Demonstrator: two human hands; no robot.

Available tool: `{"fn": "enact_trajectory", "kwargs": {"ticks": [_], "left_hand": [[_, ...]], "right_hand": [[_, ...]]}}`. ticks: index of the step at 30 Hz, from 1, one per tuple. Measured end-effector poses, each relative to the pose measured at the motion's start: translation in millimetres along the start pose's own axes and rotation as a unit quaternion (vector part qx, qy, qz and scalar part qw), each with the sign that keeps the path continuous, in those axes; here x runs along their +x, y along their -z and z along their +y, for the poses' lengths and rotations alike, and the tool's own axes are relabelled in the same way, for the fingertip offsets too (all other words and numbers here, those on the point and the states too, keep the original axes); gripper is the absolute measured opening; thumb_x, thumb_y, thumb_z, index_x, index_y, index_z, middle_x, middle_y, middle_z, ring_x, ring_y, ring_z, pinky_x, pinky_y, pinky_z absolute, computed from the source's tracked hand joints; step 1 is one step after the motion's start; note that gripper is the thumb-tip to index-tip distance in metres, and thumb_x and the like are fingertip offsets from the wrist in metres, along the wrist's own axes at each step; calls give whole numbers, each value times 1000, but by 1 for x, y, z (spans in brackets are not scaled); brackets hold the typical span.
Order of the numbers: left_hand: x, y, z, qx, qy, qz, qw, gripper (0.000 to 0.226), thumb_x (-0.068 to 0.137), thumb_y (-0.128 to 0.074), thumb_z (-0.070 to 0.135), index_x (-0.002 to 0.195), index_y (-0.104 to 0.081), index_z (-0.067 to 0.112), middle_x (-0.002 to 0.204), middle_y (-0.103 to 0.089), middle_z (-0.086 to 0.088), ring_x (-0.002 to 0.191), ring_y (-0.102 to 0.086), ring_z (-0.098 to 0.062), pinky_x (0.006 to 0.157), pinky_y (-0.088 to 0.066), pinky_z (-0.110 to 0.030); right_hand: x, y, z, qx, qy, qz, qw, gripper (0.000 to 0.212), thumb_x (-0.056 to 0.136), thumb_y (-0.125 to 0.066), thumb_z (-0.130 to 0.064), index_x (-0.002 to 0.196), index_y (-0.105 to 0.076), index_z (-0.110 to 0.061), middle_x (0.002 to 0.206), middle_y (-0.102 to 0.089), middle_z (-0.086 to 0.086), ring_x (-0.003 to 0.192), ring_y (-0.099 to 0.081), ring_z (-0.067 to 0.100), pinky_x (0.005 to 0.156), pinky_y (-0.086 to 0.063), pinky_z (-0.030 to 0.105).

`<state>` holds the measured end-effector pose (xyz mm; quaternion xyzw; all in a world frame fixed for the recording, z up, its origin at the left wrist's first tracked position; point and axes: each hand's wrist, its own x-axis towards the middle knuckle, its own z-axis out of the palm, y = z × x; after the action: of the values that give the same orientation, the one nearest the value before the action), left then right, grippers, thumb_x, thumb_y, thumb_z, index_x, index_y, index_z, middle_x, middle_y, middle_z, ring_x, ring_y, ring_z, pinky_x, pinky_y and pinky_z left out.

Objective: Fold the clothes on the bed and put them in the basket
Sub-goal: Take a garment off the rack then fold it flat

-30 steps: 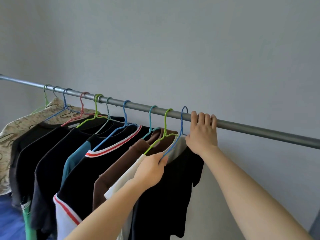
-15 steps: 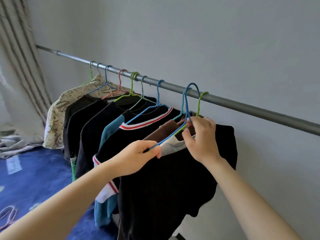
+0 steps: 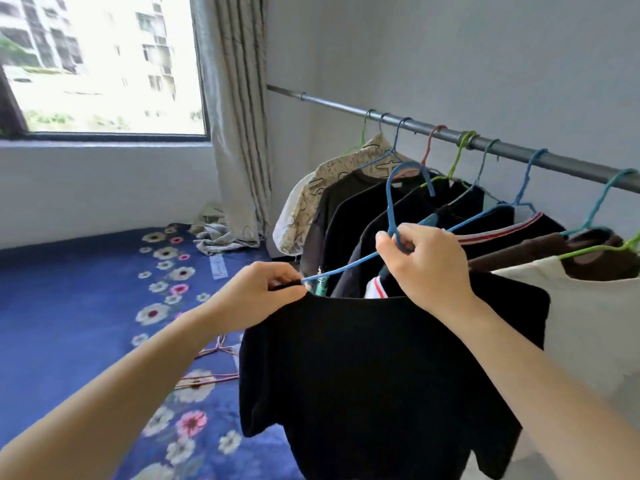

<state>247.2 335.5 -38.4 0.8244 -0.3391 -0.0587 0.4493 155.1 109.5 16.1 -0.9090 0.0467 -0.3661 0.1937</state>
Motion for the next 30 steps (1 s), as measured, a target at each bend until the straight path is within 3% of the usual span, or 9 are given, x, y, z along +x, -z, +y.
{"fn": "enact_trajectory", "kwargs": {"ticks": [3, 6, 8, 13, 16, 20, 22, 26, 30], "left_hand": [[-30, 52, -33, 8, 26, 115, 993, 10, 86, -69, 30, 77, -67, 35, 69, -65, 16, 64, -56, 0, 63, -40, -19], [-65, 107, -66, 45, 77, 221, 971, 21, 83, -70, 38, 70, -62, 24, 67, -59, 9, 64, -51, -7, 61, -40, -27], [-82, 138, -86, 87, 110, 243, 960, 27, 84, -68, 33, 69, -55, 16, 69, -54, 3, 70, -49, -15, 61, -37, -30], [-132, 214, -129, 59, 173, 248, 951, 2, 84, -61, 17, 82, -62, 16, 76, -60, 1, 70, -52, -15, 59, -40, -27], [-164, 248, -150, 67, 185, 267, 943, 18, 84, -51, 5, 85, -63, 18, 74, -61, 5, 70, -53, -12, 59, -39, -26], [-207, 293, -185, 169, 229, 349, 893, 26, 87, -42, 2, 87, -63, 18, 75, -64, 2, 76, -56, -20, 64, -37, -30], [-230, 316, -204, 245, 254, 335, 873, 21, 88, -45, 6, 84, -60, 20, 75, -63, 0, 76, -56, -25, 63, -38, -31], [-279, 356, -235, 303, 342, 276, 846, 24, 86, -44, 11, 67, -57, 6, 64, -61, -5, 66, -59, -27, 55, -42, -38], [-296, 379, -240, 185, 354, 398, 826, 25, 91, -43, 5, 71, -54, -6, 67, -60, -18, 52, -66, -26, 50, -55, -41]], "right_hand": [[12, -37, -67, 28, 23, -2, 999, 47, 91, -60, -37, 52, -40, -21, 46, -43, -6, 49, -46, 14, 53, -36, 32], [20, -85, -147, 53, 57, -13, 997, 43, 91, -60, -39, 55, -48, -18, 48, -46, -4, 51, -48, 17, 53, -34, 32], [20, -114, -191, 62, 85, -17, 994, 42, 92, -59, -40, 57, -48, -19, 49, -46, -4, 50, -46, 14, 52, -32, 29], [17, -173, -273, 68, 132, -33, 988, 45, 95, -56, -40, 57, -36, -25, 48, -40, -9, 48, -41, 9, 48, -24, 22], [20, -198, -311, 97, 153, -43, 982, 48, 94, -58, -38, 55, -32, -27, 48, -38, -10, 47, -39, 7, 49, -23, 21], [18, -232, -358, 103, 200, -48, 973, 40, 91, -58, -38, 57, -43, -24, 49, -43, -11, 48, -45, 11, 51, -33, 23], [20, -247, -374, 113, 208, -50, 970, 37, 90, -59, -36, 59, -50, -18, 50, -48, -8, 49, -50, 18, 54, -40, 27], [36, -274, -385, 228, 138, -62, 962, 39, 89, -59, -27, 54, -50, -14, 46, -43, -9, 44, -44, 11, 51, -32, 20], [54, -312, -394, 389, -26, -138, 910, 41, 90, -51, -19, 51, -46, -8, 42, -40, -3, 36, -37, 7, 48, -30, 26]]}}
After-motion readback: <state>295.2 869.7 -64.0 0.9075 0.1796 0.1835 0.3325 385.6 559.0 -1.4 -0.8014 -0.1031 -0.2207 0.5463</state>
